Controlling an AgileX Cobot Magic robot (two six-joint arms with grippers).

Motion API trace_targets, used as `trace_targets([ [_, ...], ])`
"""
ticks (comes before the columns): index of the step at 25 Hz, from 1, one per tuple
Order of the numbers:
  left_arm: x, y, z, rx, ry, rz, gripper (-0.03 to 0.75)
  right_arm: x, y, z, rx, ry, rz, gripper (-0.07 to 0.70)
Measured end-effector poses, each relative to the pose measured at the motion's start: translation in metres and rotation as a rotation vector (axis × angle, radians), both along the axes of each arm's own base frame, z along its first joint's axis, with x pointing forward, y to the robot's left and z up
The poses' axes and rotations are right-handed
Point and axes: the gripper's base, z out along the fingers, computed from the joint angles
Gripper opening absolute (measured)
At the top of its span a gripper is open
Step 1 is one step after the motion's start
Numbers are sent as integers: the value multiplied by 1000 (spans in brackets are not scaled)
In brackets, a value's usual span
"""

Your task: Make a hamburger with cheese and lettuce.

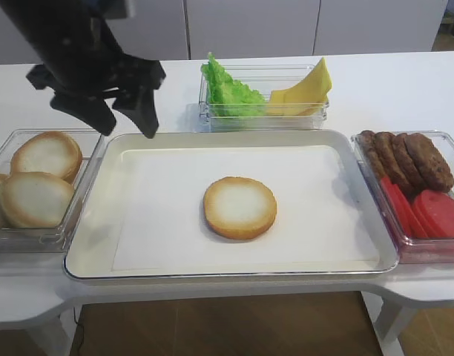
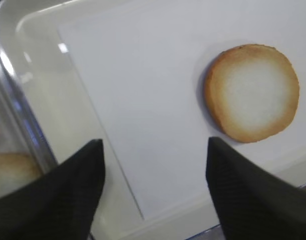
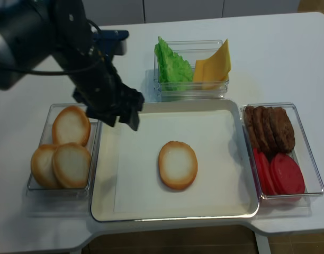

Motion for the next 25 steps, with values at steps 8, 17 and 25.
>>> trace_targets([
  [8, -33, 45, 55, 107, -156, 87, 473, 0, 0, -1, 0, 2, -2, 339],
  [17, -92, 116, 118, 62, -372, 322, 473, 0, 0, -1, 0, 2, -2, 313],
  [25, -163, 144, 105, 102, -417, 442, 471, 0, 0, -1, 0, 2, -2, 295],
])
